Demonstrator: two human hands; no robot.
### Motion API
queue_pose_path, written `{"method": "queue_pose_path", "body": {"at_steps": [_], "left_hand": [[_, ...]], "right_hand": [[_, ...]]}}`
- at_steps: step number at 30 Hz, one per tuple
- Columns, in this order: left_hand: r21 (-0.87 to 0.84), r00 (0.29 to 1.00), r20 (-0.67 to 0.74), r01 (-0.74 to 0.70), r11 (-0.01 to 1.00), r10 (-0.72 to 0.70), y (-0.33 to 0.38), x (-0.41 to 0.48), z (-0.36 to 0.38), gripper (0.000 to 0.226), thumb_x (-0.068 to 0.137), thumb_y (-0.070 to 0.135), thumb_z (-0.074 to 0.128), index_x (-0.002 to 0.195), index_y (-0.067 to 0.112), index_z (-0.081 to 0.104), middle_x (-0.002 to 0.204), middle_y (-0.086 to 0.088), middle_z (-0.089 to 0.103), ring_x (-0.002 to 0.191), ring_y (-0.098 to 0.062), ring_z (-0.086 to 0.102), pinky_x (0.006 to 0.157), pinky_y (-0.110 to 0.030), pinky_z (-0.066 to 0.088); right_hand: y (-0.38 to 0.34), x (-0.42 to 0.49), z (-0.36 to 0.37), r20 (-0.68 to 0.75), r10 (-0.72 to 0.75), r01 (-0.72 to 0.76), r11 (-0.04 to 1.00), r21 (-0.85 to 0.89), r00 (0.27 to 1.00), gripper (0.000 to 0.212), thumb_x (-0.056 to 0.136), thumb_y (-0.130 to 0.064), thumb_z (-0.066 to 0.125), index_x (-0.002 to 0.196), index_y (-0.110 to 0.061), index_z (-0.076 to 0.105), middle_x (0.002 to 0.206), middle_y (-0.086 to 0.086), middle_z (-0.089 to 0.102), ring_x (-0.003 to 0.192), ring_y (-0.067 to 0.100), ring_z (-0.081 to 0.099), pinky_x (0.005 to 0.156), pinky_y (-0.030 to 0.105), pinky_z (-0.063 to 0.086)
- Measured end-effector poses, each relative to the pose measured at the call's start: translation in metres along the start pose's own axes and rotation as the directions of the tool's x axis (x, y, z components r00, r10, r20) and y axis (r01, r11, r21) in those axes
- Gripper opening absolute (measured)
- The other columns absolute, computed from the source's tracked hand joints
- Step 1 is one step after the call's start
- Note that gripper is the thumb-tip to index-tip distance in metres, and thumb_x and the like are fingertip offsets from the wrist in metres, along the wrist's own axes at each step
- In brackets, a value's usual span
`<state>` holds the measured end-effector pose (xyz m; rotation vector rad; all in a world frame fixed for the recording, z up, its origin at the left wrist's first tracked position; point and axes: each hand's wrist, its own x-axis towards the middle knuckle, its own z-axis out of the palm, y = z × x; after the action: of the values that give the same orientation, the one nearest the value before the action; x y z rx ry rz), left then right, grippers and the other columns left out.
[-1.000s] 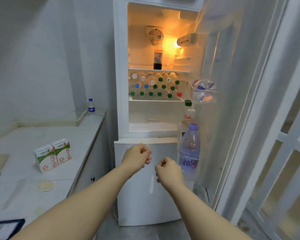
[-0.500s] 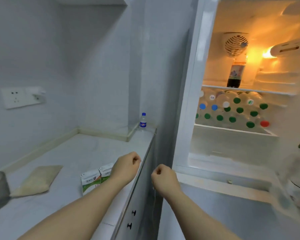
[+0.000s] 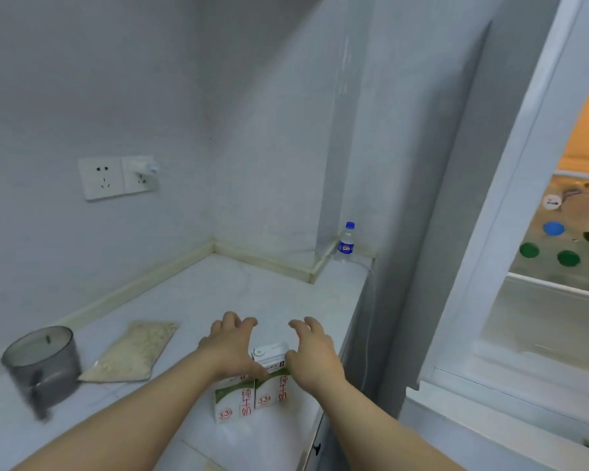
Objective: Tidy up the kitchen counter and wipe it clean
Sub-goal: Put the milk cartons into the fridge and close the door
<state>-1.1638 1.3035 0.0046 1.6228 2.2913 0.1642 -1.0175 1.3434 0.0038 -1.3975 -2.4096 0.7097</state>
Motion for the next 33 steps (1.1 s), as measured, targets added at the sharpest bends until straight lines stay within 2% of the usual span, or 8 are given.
{"method": "queue_pose_path", "body": {"at_steps": [3, 6, 9, 13, 16, 22, 29, 33], "left_hand": [[0.038, 0.996, 0.084, 0.026, 0.999, -0.029, -0.013, 0.0, 0.006, 0.09, 0.073, 0.048, 0.072, 0.145, 0.019, 0.025, 0.141, -0.006, 0.025, 0.132, -0.024, 0.028, 0.106, -0.035, 0.037], [0.012, 0.992, 0.111, 0.056, 0.998, -0.057, -0.022, 0.001, 0.014, 0.067, 0.077, 0.046, 0.069, 0.132, 0.016, 0.044, 0.126, -0.007, 0.039, 0.114, -0.022, 0.048, 0.094, -0.03, 0.046], [-0.028, 0.994, 0.103, 0.023, 0.999, -0.02, -0.027, 0.002, 0.015, 0.049, 0.082, 0.043, 0.066, 0.119, 0.012, 0.054, 0.105, -0.005, 0.047, 0.092, -0.018, 0.052, 0.068, -0.022, 0.044], [-0.033, 0.999, 0.053, 0.01, 0.999, -0.008, -0.027, 0.006, 0.018, 0.05, 0.08, 0.044, 0.067, 0.119, 0.015, 0.053, 0.11, -0.006, 0.049, 0.101, -0.022, 0.056, 0.078, -0.028, 0.046], [-0.028, 1.0, 0.023, -0.013, 1.0, 0.014, -0.023, 0.007, 0.021, 0.05, 0.081, 0.044, 0.066, 0.12, 0.017, 0.052, 0.104, -0.001, 0.041, 0.093, -0.019, 0.051, 0.082, -0.029, 0.044], [-0.034, 0.99, -0.054, -0.133, 0.991, 0.131, 0.0, 0.012, 0.01, 0.045, 0.082, 0.038, 0.066, 0.121, 0.018, 0.053, 0.103, 0.001, 0.039, 0.107, -0.021, 0.053, 0.084, -0.029, 0.042], [-0.146, 0.916, -0.215, -0.373, 0.916, 0.339, 0.077, 0.026, -0.021, 0.04, 0.081, 0.041, 0.068, 0.116, 0.023, 0.058, 0.102, 0.003, 0.045, 0.098, -0.015, 0.051, 0.077, -0.026, 0.04], [-0.199, 0.834, -0.293, -0.532, 0.823, 0.468, 0.145, 0.027, -0.034, 0.036, 0.082, 0.044, 0.065, 0.111, 0.023, 0.061, 0.101, 0.005, 0.053, 0.102, -0.016, 0.053, 0.082, -0.032, 0.045]], "right_hand": [[-0.009, 0.015, 0.014, 0.158, -0.048, 0.074, 0.984, -0.164, 0.986, 0.065, 0.092, -0.009, 0.04, 0.15, -0.026, 0.014, 0.159, -0.004, -0.001, 0.141, 0.03, 0.017, 0.108, 0.041, 0.03], [-0.008, 0.026, 0.031, 0.335, -0.047, 0.125, 0.968, -0.216, 0.941, 0.061, 0.09, -0.009, 0.041, 0.146, -0.024, 0.024, 0.151, 0.0, 0.023, 0.134, 0.035, 0.03, 0.105, 0.041, 0.033], [-0.003, 0.028, 0.033, 0.36, -0.071, 0.177, 0.947, -0.269, 0.93, 0.057, 0.088, -0.009, 0.045, 0.141, -0.024, 0.031, 0.142, 0.003, 0.028, 0.119, 0.037, 0.045, 0.094, 0.038, 0.04], [0.001, 0.033, 0.035, 0.29, -0.086, 0.181, 0.931, -0.318, 0.953, 0.04, 0.091, -0.01, 0.045, 0.13, -0.014, 0.04, 0.134, 0.01, 0.029, 0.104, 0.036, 0.052, 0.079, 0.035, 0.041], [0.005, 0.033, 0.039, 0.23, -0.046, 0.114, 0.95, -0.292, 0.972, 0.035, 0.091, -0.013, 0.049, 0.124, -0.014, 0.041, 0.129, 0.011, 0.033, 0.085, 0.031, 0.048, 0.071, 0.032, 0.037], [0.02, 0.026, 0.013, 0.179, -0.013, 0.053, 0.973, -0.224, 0.984, 0.038, 0.089, -0.027, 0.055, 0.123, -0.017, 0.04, 0.121, 0.008, 0.047, 0.096, 0.027, 0.055, 0.075, 0.036, 0.044], [0.064, -0.006, -0.07, -0.165, 0.031, -0.032, 0.999, -0.004, 0.986, 0.039, 0.084, -0.043, 0.061, 0.116, -0.028, 0.045, 0.116, -0.007, 0.057, 0.097, 0.015, 0.06, 0.081, 0.032, 0.051], [0.094, -0.038, -0.125, -0.376, 0.093, -0.076, 0.995, 0.06, 0.922, 0.038, 0.084, -0.043, 0.062, 0.115, -0.028, 0.046, 0.116, -0.01, 0.059, 0.092, 0.011, 0.054, 0.074, 0.023, 0.041]]}}
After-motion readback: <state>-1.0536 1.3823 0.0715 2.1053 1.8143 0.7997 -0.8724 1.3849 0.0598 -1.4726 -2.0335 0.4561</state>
